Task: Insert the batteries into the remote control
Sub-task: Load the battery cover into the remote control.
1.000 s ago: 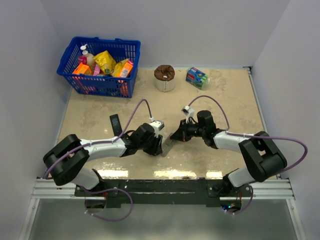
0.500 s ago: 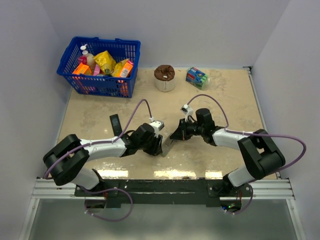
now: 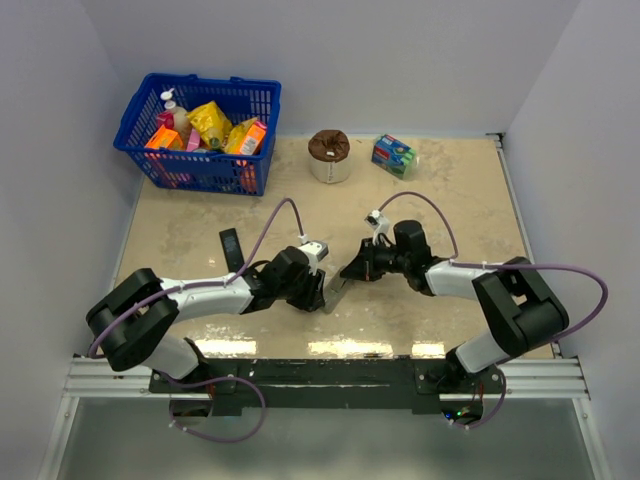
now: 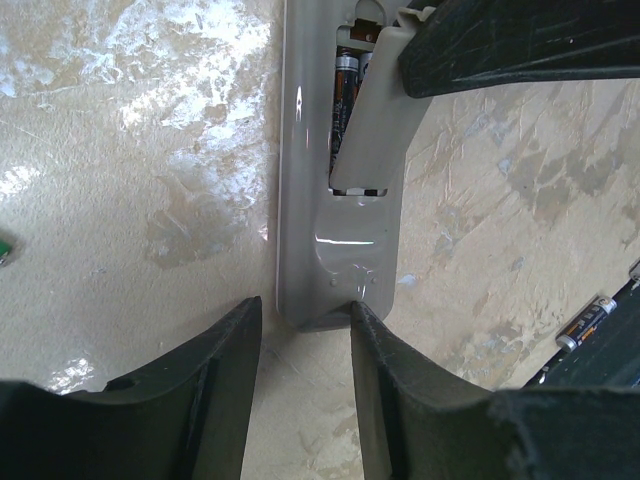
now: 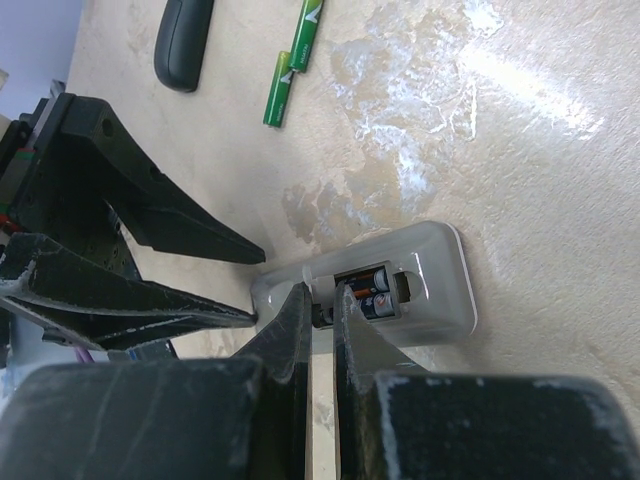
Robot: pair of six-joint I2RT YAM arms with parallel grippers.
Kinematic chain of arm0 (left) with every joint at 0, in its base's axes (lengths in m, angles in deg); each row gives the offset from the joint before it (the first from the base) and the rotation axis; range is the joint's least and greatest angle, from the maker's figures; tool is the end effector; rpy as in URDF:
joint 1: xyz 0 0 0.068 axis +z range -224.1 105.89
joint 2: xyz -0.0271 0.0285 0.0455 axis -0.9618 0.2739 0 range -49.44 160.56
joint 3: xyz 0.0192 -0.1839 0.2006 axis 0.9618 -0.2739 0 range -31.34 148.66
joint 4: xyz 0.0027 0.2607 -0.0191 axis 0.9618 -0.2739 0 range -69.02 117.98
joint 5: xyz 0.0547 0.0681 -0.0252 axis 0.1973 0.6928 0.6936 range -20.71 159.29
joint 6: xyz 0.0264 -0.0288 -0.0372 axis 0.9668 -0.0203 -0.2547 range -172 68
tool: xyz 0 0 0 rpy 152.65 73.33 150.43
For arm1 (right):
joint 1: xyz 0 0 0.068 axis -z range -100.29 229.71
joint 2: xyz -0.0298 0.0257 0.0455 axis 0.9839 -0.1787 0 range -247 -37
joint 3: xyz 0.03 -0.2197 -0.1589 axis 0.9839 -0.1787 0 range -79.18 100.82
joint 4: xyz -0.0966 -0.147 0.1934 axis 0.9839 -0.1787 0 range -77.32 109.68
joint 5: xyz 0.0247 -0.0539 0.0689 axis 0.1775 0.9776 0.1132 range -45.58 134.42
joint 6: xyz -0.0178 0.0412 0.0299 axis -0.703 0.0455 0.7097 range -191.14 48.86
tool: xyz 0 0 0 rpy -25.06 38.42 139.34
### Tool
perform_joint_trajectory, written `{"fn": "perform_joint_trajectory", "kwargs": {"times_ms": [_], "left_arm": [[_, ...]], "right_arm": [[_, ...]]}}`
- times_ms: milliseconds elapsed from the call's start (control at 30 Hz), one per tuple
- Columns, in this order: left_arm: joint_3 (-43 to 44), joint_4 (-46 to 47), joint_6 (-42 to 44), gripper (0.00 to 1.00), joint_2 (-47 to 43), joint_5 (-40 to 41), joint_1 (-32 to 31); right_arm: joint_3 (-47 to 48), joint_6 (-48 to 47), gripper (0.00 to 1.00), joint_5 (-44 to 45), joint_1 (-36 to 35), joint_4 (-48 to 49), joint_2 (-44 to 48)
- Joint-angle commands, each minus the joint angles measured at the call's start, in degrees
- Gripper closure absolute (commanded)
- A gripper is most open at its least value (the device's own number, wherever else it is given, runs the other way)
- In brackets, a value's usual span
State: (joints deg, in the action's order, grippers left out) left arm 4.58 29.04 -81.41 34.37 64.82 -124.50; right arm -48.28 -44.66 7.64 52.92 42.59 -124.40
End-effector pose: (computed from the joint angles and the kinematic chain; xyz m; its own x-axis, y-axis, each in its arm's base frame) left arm 0.1732 -0.2138 0.1546 -0.7989 0.1977 -0.5680 0.4705 0.7937 -0.3855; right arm 0.2391 0.1445 0.1493 -0.8016 -0.0045 -0.5979 -0.5013 0.5500 0.6680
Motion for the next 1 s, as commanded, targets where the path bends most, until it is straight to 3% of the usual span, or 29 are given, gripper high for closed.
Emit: {"fn": "perform_joint_trajectory", "kwargs": {"times_ms": [0,200,567,967], "left_arm": [[1.70,0.17,-0.74,0.55,1.09,1.13,-0.23],[1.96,0.08,-0.82,0.55,1.53,1.22,-0.23],[2.22,-0.27,-1.18,0.55,1.44,1.92,-0.23],[1.96,-0.44,-1.00,0.55,1.36,1.57,-0.23]], "right_arm": [[-3.38,0.06,1.00,-1.72,-0.72,-0.07,-1.99],[-0.57,-3.80,1.00,-1.90,-0.90,-5.51,-1.73],[-3.56,-3.54,1.00,0.12,-1.51,-1.12,7.05],[-4.09,-0.55,1.00,1.71,-1.52,3.10,5.48]]}}
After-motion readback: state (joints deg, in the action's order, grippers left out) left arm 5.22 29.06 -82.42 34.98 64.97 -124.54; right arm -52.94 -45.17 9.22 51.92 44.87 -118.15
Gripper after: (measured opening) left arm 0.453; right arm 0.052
